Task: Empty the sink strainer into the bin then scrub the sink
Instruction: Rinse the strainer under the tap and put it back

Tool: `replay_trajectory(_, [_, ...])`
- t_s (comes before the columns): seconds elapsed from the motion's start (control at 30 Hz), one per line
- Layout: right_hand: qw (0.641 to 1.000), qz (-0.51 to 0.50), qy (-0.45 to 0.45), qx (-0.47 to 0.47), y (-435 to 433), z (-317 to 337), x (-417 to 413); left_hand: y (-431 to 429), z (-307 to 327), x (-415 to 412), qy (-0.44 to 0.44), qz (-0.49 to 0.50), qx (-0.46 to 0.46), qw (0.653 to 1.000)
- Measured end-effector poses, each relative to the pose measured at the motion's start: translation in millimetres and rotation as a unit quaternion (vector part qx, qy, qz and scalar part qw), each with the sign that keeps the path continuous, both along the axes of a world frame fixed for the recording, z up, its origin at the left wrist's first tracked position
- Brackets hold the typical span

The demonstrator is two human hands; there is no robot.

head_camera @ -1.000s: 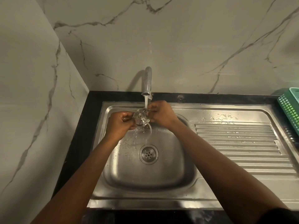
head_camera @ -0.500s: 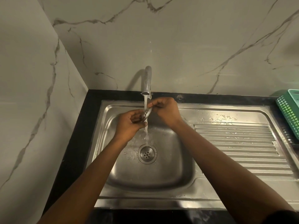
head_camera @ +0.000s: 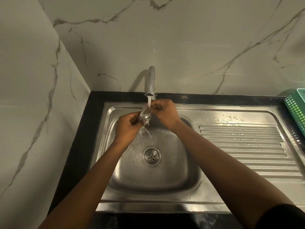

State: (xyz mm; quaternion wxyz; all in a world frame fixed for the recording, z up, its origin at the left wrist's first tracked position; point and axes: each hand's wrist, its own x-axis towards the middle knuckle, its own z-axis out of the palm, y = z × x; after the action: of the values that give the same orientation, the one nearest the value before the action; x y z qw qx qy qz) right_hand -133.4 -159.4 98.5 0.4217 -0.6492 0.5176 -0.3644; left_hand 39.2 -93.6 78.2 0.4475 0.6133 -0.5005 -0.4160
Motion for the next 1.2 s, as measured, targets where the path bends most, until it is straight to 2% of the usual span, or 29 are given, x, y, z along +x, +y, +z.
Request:
replay_trajectory(0.1, [0.998,-0.002,0.057,-0.009,-2.7,0.2,-5.3,-2.9,-3.5,0.1,0.007,0.008,0.013,1.0])
replay_trajectory(0.27, [0.995,0.008,0.102,-0.002,-2.6,3.0,-24.0,-7.9,0.3,-11.0,0.05,-0.004,0.038,0.998])
replay_trajectory(0.4, [0.998,-0.008,0.068,0.015,-0.4,2.6,-32.2,-7.6,3.9,-18.5,0.075,0.0,0.065,0.995])
replay_trajectory(0.6, [0.994,0.015,0.071,0.076,5.9,-7.0,-19.0,3.7,-5.2,-4.8,0.09,0.009,0.103,0.991])
replay_trajectory(0.77, [0.991,0.016,0.118,0.054,9.1,-14.4,-15.5,12.7,-20.5,7.7,0.093,-0.009,0.136,0.986])
replay_trajectory(0.87, [0.988,0.007,0.137,0.073,11.8,-16.9,-18.8,9.6,-26.1,11.4,0.073,0.008,0.124,0.99])
replay_trajectory(1.03, [0.98,-0.002,0.154,0.124,26.8,-33.2,-35.6,-19.3,-29.4,13.1,0.051,0.045,0.107,0.992])
replay_trajectory(1.2, [0.979,-0.05,0.11,0.164,46.9,-48.3,-45.6,-69.7,-18.4,7.3,0.08,-0.003,0.119,0.99])
